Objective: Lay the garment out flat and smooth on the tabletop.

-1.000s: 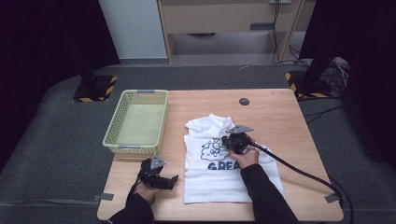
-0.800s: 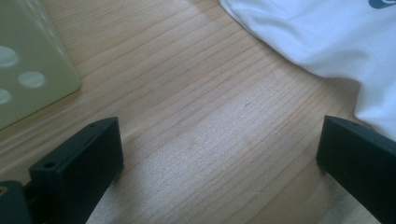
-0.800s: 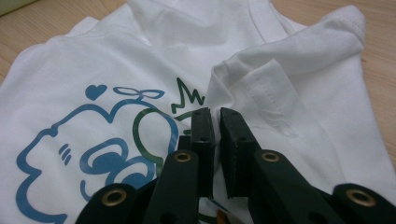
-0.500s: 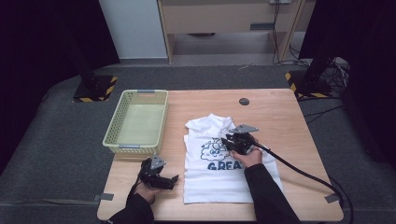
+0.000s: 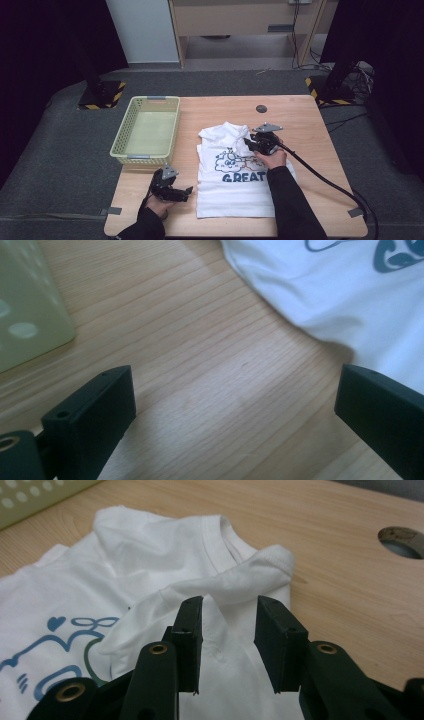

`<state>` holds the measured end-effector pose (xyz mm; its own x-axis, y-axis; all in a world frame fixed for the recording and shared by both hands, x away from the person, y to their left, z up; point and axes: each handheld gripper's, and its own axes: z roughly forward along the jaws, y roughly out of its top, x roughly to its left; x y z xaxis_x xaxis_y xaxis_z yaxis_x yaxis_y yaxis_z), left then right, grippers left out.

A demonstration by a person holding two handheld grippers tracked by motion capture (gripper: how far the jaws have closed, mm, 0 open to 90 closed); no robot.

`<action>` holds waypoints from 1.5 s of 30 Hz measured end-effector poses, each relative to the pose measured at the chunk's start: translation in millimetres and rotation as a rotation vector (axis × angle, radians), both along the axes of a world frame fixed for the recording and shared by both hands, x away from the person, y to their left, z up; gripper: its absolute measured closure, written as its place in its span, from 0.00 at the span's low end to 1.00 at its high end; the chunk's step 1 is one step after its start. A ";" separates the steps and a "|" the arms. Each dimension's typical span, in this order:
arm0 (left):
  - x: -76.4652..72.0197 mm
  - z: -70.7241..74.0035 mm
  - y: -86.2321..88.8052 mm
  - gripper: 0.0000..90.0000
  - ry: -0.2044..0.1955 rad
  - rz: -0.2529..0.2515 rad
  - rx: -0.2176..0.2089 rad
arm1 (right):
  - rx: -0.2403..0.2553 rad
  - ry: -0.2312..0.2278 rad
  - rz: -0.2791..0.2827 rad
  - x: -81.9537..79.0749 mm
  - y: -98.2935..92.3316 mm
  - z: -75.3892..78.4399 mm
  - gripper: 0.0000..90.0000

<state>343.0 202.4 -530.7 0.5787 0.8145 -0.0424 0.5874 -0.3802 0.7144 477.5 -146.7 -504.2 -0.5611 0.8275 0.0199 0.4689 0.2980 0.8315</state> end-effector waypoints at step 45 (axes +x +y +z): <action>-7.8 -6.1 -25.6 0.03 0.000 -0.075 0.066 | 0.048 -0.128 -0.187 2.4 -65.1 48.0 0.99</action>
<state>335.3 176.8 -536.8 0.6379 0.7701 0.0095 0.5559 -0.4690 0.6863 480.0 -211.8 -456.3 -0.3982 0.9173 0.0004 0.4023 0.1743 0.8988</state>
